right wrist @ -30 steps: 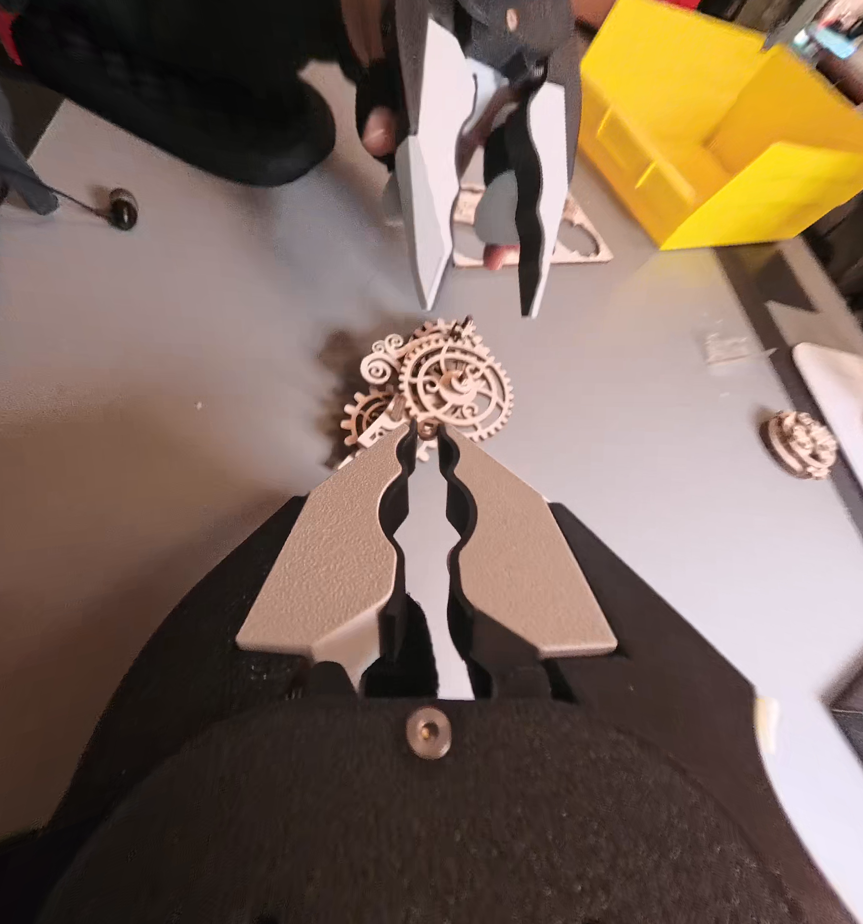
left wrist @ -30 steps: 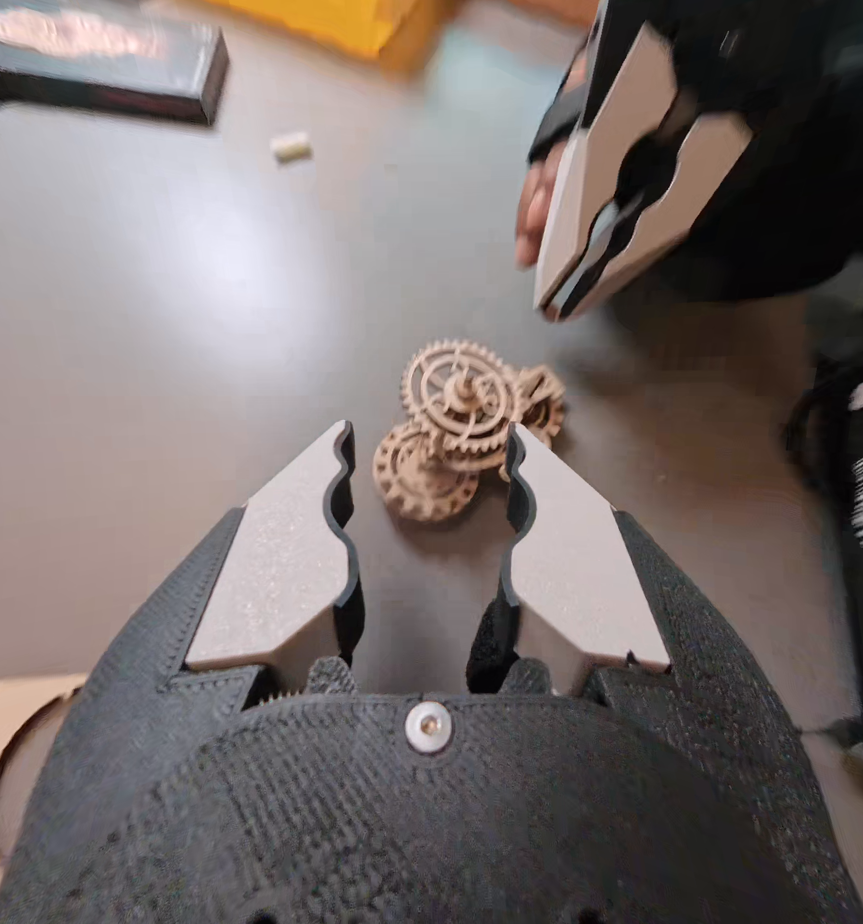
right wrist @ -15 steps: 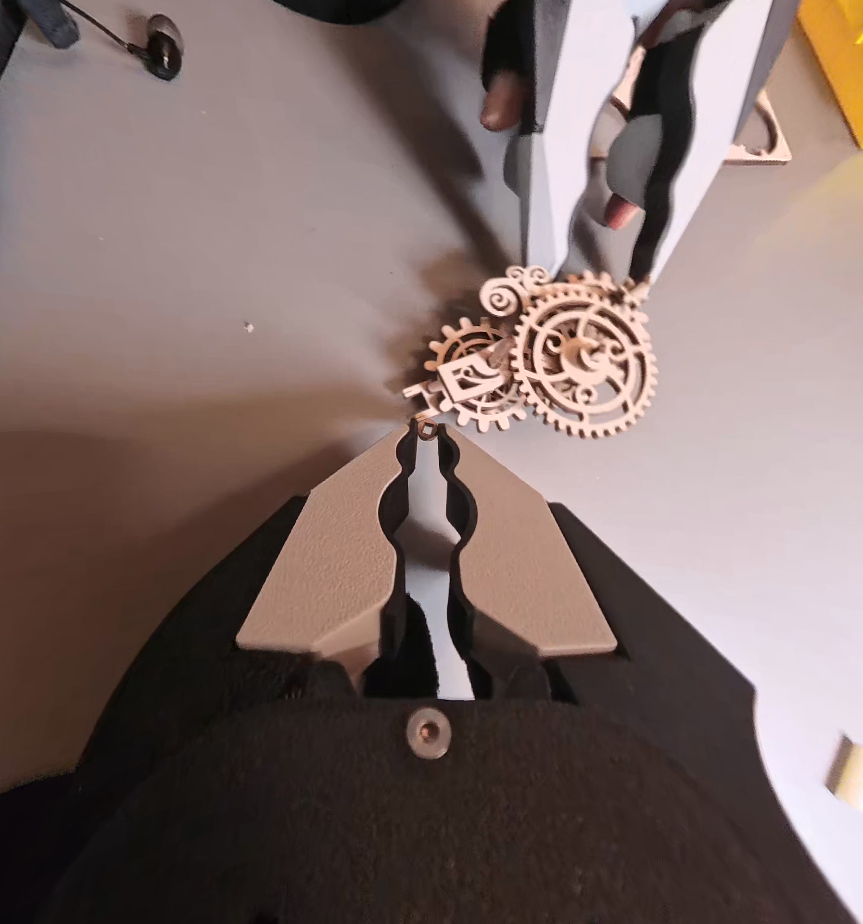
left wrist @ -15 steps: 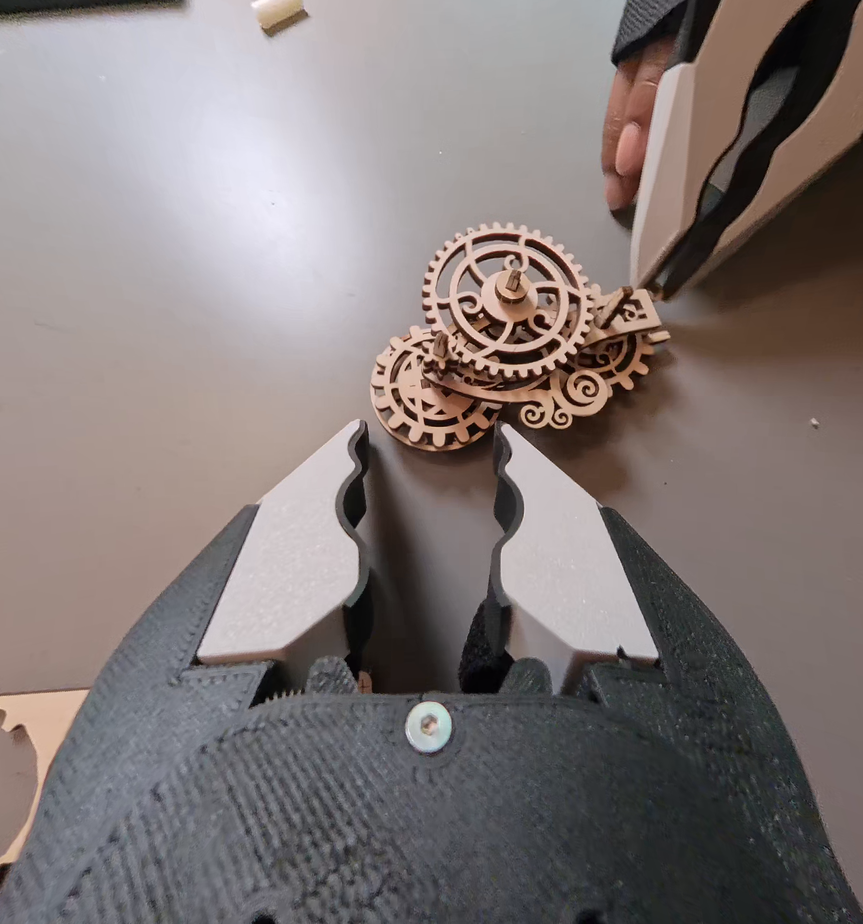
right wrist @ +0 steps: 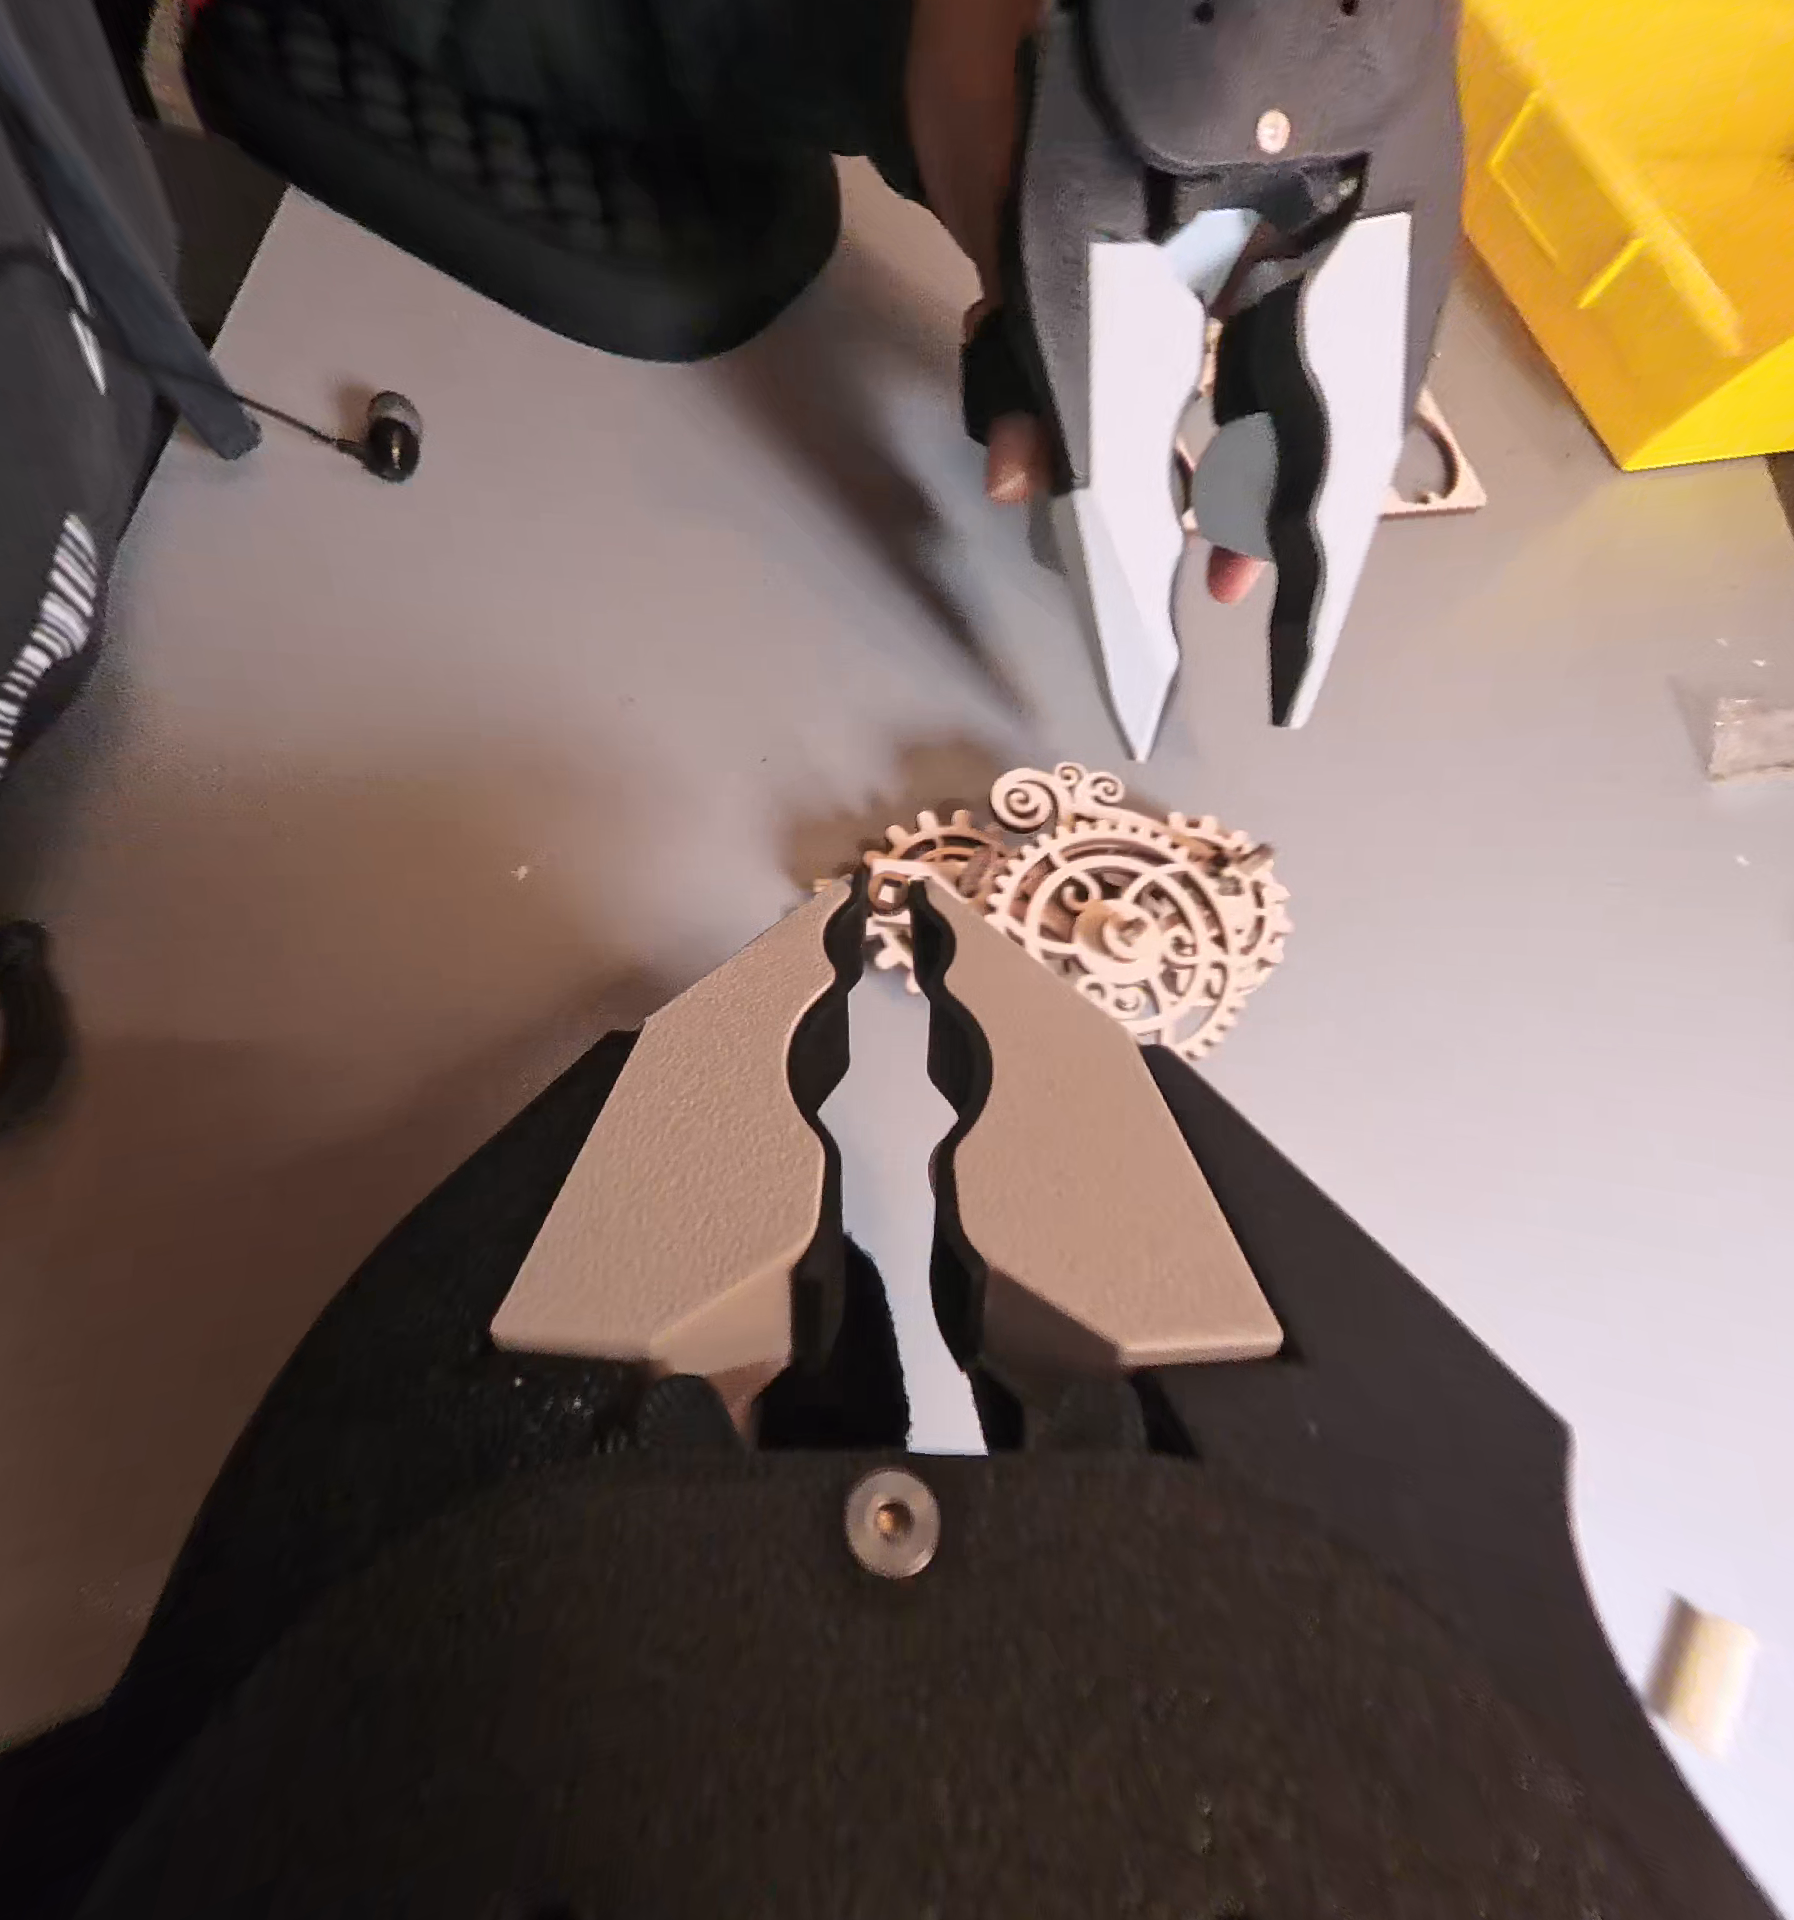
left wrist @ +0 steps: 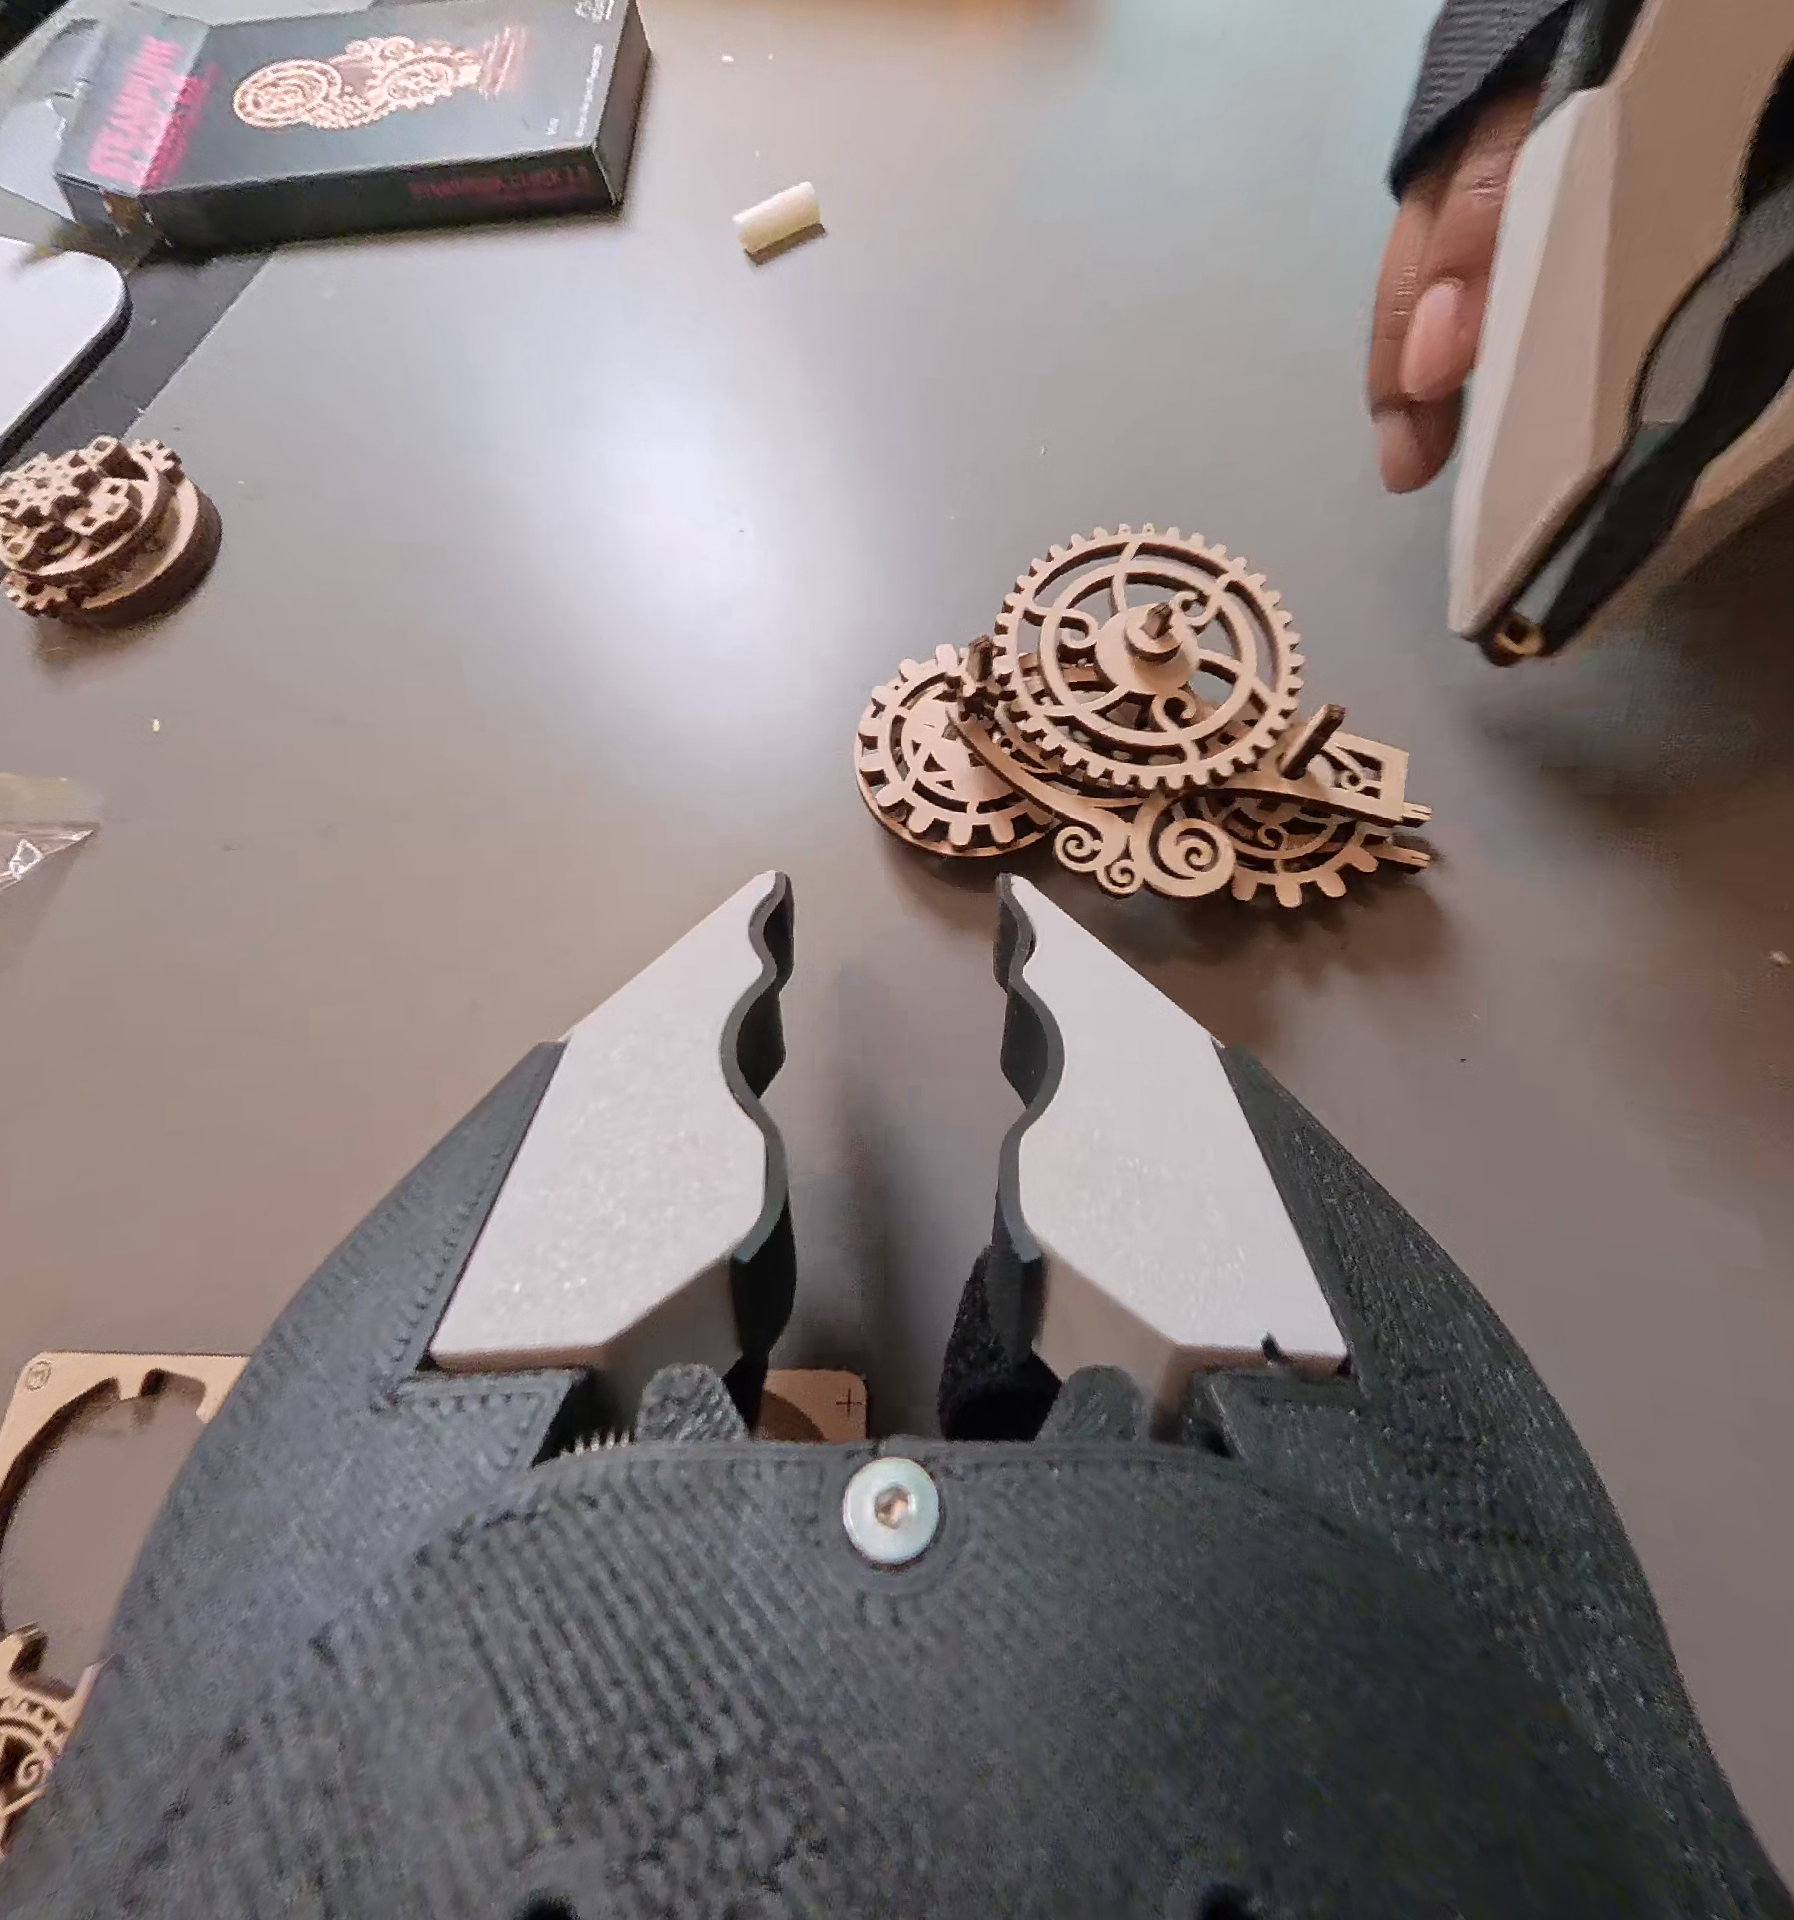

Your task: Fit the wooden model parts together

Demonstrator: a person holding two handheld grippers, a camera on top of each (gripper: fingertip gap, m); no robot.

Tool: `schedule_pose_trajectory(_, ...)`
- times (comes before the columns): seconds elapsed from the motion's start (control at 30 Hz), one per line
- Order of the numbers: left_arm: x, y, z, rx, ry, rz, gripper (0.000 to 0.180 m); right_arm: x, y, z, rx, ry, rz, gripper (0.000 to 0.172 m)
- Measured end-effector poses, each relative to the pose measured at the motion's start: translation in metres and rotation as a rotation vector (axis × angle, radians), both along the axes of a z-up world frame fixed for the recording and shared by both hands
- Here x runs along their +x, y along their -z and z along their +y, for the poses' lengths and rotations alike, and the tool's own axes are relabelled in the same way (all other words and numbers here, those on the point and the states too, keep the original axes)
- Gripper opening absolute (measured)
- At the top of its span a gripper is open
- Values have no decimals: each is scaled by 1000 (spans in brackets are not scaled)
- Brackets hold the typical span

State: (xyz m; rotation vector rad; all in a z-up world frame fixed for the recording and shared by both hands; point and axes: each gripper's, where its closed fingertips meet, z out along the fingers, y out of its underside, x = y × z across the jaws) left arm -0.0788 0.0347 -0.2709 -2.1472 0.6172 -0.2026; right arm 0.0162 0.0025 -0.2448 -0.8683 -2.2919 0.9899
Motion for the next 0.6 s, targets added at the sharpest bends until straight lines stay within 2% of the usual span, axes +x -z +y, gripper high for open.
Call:
schedule_pose_trajectory(0.2, 17, -9, -13, 39, 79, -13, 36, -23, 0, 6, 69, -64, -77, 6)
schedule_pose_trajectory(0.6, 30, -8, -17, 35, 142, -38, 34, -23, 8, 3, 17, -134, -137, 6)
